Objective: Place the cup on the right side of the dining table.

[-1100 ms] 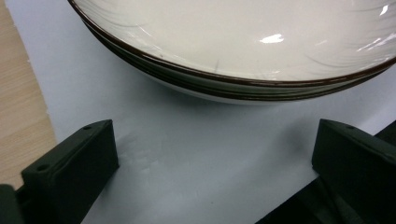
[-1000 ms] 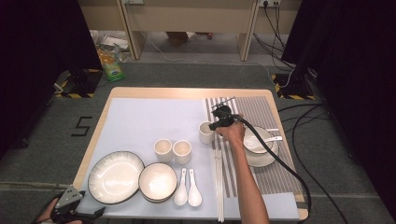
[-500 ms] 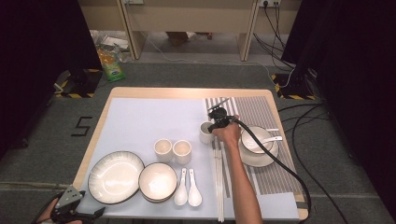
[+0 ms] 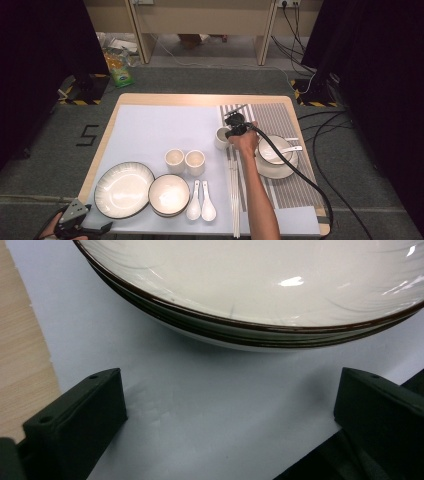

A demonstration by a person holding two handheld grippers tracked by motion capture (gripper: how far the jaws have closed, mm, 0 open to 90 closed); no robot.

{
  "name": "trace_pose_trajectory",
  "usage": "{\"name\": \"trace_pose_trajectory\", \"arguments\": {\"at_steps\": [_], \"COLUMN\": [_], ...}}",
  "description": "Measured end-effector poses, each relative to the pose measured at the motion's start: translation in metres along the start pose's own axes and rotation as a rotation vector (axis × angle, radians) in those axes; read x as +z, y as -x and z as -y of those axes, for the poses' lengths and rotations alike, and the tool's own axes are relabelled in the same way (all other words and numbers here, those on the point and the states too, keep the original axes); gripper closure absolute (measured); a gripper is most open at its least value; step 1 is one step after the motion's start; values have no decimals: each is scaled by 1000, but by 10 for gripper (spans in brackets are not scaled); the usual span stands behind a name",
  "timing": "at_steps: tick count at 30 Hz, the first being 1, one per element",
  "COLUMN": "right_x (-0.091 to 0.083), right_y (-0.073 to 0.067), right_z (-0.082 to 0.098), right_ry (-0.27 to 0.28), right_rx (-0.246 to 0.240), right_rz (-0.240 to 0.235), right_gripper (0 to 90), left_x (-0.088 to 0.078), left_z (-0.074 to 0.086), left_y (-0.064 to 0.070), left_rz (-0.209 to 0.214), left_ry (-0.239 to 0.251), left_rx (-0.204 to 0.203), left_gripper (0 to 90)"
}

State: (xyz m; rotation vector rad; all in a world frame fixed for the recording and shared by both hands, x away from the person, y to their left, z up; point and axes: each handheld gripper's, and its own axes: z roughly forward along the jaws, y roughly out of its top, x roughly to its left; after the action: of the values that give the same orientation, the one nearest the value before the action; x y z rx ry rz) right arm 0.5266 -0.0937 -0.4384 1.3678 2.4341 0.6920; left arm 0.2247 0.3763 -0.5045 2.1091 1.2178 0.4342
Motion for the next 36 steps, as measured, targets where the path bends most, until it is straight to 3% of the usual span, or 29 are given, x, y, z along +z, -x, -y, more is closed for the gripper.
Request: {"name": "trace_pose_trajectory", "arguments": {"at_steps": [13, 15, 21, 36], "right_x": [-4, -5, -9, -12], "right_y": [16, 17, 24, 25], "right_z": [-4, -5, -3, -1], "right_ry": [20, 24, 30, 52], "right_rx": [79, 75, 114, 139], "right_rz": [42, 83, 68, 54], "right_gripper": [816, 818, 819, 790], "left_x": [0, 0, 0, 0], "left_z": [0, 0, 0, 0], "left_y": [0, 0, 0, 0], "left_rz": [0, 0, 0, 0], "left_ry": [1, 1, 1, 2], "left_rx": [0, 0, 0, -2], "left_gripper": [0, 0, 0, 0]}}
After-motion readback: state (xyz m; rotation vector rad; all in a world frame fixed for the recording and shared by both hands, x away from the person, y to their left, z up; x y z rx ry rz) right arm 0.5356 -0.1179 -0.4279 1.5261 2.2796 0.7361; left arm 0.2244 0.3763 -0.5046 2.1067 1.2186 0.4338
